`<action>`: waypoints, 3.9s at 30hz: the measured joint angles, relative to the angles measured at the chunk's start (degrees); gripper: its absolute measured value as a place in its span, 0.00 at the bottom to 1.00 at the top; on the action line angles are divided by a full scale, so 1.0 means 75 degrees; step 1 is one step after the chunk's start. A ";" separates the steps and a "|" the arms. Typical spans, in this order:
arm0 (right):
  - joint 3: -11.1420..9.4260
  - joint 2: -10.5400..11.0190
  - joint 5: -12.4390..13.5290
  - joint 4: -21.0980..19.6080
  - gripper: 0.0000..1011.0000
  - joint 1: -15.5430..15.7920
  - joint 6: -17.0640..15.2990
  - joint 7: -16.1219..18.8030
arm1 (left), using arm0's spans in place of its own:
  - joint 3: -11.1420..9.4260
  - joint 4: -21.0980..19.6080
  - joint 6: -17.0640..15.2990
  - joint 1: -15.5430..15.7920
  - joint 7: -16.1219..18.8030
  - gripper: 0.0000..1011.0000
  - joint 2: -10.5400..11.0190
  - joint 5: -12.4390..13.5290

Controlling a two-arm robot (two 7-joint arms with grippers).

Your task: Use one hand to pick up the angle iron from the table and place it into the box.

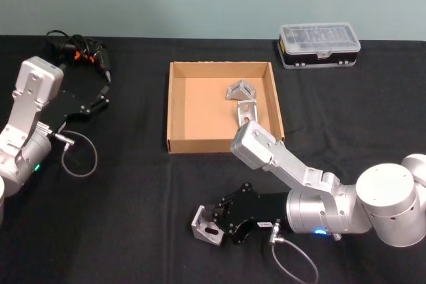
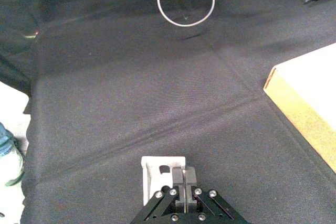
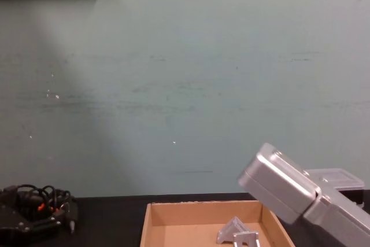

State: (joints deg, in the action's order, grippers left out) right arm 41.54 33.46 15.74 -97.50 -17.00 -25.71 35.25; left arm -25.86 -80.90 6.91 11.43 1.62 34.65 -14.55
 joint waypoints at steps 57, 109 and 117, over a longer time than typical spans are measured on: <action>-0.0457 -0.2290 -0.1478 0.4411 0.03 -0.2697 0.2098 -0.0741 | 0.0000 0.0000 0.0000 0.0000 0.0000 0.99 0.0000 0.0000; -0.1388 -0.2260 -0.1676 0.3341 0.98 -0.2146 0.2109 -0.0927 | 0.0000 0.0000 0.0000 0.0000 0.0000 0.99 0.0000 -0.0001; -0.2191 -0.1830 -0.1497 0.2213 0.99 -0.1503 0.2054 -0.1648 | 0.0000 0.0000 0.0000 0.0000 0.0000 0.99 0.0000 -0.0001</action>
State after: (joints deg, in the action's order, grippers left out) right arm 25.10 19.74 4.51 -80.90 -28.27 -10.30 22.89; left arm -25.86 -80.90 6.91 11.43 1.62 34.65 -14.55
